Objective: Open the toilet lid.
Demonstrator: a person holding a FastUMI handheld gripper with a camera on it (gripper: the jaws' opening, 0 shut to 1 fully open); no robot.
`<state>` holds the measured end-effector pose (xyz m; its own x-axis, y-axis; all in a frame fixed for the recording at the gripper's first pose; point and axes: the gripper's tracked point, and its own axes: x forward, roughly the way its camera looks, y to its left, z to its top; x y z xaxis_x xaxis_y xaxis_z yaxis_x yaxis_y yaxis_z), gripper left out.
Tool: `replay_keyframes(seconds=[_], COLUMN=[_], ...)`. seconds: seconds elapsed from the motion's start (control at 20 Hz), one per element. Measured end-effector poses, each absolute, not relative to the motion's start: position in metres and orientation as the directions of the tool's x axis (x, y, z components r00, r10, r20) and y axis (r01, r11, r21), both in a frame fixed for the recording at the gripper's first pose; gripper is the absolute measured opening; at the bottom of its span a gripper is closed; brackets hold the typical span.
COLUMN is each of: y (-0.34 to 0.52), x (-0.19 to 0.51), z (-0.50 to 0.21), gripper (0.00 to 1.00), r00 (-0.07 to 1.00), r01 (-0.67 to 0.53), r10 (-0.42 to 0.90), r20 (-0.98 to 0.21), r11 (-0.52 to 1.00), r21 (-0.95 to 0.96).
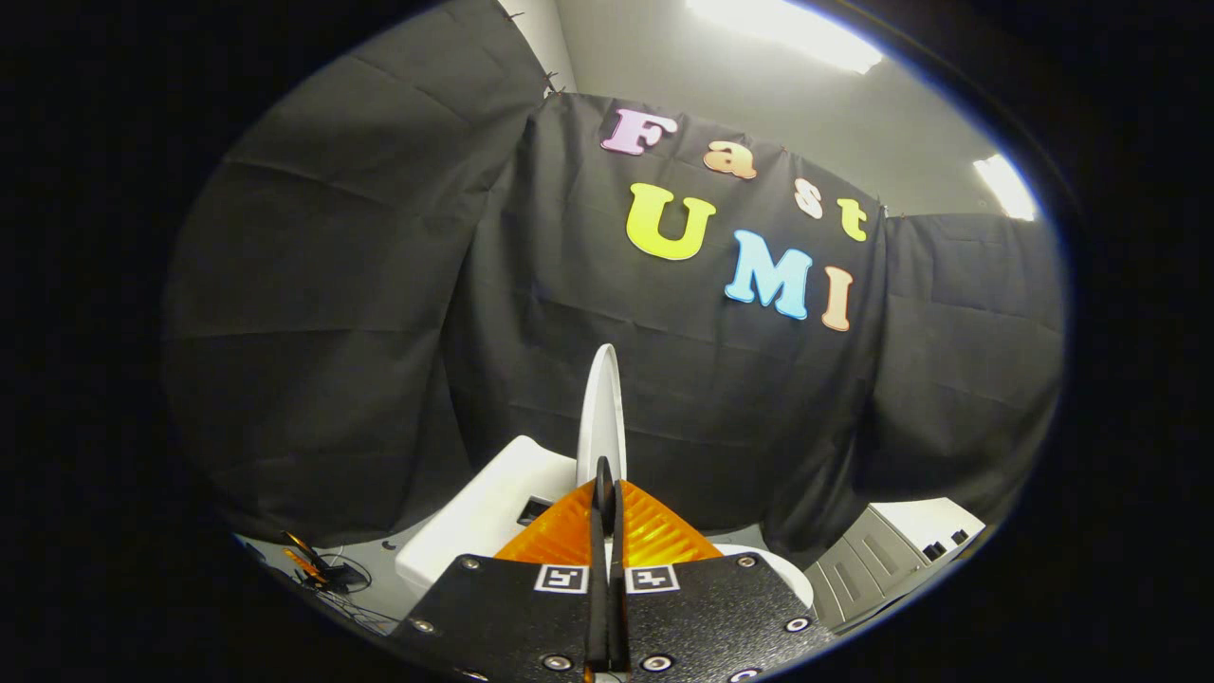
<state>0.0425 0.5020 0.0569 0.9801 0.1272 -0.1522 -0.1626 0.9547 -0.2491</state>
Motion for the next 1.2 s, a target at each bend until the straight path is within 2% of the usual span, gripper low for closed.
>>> replay_keyframes(seconds=[0.25,0.5,0.6,0.8,1.0,1.05,1.15,1.2], y=[0.501,0.495,0.495,0.486,0.465,0.464,0.454,0.445], x=[0.043,0.044,0.042,0.035,0.018,0.012,0.003,-0.003], z=[0.057,0.056,0.056,0.061,0.069,0.073,0.087,0.096], gripper=[0.00,0.01,0.04,0.15,0.54,0.75,0.95,0.95], r00=[0.980,0.976,0.968,0.951,0.935,0.924,0.908,0.903], r01=[-0.172,-0.183,-0.219,-0.276,-0.311,-0.339,-0.378,-0.393], r10=[0.124,0.137,0.170,0.229,0.272,0.310,0.372,0.394], r20=[-0.158,-0.168,-0.185,-0.206,-0.230,-0.224,-0.191,-0.171], r11=[0.925,0.936,0.932,0.930,0.937,0.936,0.926,0.919], r21=[-0.339,-0.301,-0.288,-0.241,-0.157,-0.101,0.004,0.036])
